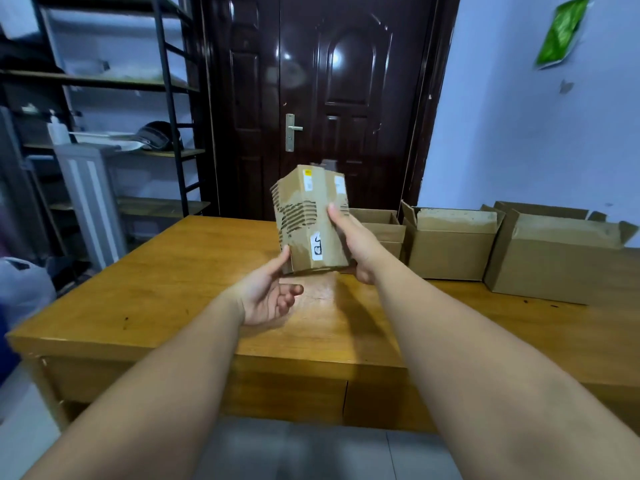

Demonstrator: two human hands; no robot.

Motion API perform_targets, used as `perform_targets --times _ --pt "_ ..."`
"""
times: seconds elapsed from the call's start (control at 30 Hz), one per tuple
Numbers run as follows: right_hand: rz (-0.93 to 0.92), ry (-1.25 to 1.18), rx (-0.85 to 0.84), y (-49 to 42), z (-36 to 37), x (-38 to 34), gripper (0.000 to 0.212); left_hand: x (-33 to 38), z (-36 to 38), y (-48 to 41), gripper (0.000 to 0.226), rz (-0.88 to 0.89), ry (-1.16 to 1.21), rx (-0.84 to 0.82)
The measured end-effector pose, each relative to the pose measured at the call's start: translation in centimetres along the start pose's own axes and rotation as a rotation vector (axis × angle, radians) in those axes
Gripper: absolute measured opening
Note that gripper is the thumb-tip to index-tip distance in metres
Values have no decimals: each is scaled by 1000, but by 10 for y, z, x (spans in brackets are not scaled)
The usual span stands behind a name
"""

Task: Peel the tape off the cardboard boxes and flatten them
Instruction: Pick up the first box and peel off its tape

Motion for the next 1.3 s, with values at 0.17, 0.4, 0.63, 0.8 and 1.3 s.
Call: perform_targets --times 0.17,0.4,0.63,0.8,1.3 --pt "197 -8 -94 15 0 -1 47 3 -2 15 56 111 -81 96" --pt "328 -121 -66 24 9 2 52 3 0 24 38 266 259 -20" --pt "509 -277 131 43 11 32 73 -4 13 14 33 379 449 128" --pt "719 -240 133 52 12 36 90 -25 18 4 36 381 568 175" --pt "544 -23 197 47 -9 31 48 -29 2 3 93 308 558 34"
Point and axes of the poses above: each hand's wrist, its own y-axis away from the middle knuckle, its own z-axis out of the palm, x = y × z, the point moved 3 cm from there along -y, towards the middle knuckle, and after that the axes turned 8 degrees about -z, right-handed, at the moved point
